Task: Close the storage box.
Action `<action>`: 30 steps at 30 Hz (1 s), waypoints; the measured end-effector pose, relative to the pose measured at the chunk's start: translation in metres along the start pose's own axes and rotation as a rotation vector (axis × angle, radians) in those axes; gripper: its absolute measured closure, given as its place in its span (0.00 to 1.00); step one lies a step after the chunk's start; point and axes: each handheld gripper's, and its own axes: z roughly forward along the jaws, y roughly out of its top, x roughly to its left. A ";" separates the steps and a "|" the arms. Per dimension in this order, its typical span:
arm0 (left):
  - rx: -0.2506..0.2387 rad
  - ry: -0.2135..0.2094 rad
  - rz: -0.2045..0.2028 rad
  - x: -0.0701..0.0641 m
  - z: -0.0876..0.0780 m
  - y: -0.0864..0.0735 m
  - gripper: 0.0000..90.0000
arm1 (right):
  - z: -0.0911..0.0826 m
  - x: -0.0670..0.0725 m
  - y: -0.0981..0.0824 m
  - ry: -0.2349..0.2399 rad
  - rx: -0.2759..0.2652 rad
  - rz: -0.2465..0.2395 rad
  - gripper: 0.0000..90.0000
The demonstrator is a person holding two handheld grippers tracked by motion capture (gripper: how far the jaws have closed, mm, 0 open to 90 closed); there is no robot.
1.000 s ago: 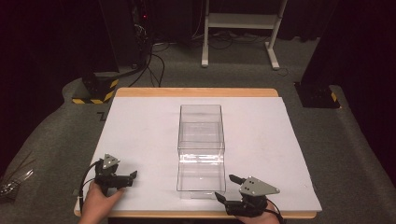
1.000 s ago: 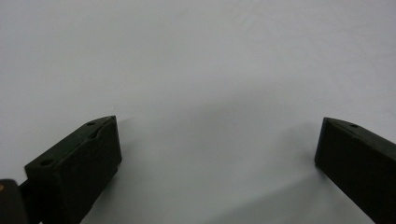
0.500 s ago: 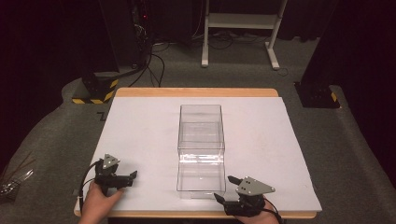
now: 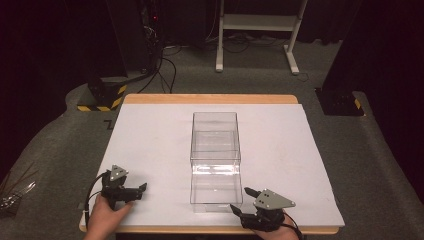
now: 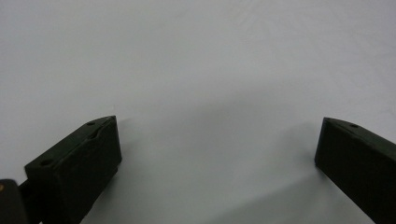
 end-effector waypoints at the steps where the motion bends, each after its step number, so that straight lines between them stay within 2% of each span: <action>1: 0.000 0.000 0.000 0.000 0.000 0.000 0.01 | 0.000 0.000 0.000 -0.004 -0.004 0.000 0.33; 11: 0.001 0.000 0.000 0.000 0.000 0.000 0.01 | 0.004 0.000 0.003 -0.019 -0.015 0.008 0.34; 22: 0.000 0.001 0.001 0.000 0.000 0.000 0.01 | 0.010 -0.007 0.006 -0.046 -0.031 0.045 0.34; 30: 0.000 0.001 -0.001 0.000 0.000 0.000 0.01 | 0.016 -0.011 0.009 -0.064 -0.038 0.053 0.34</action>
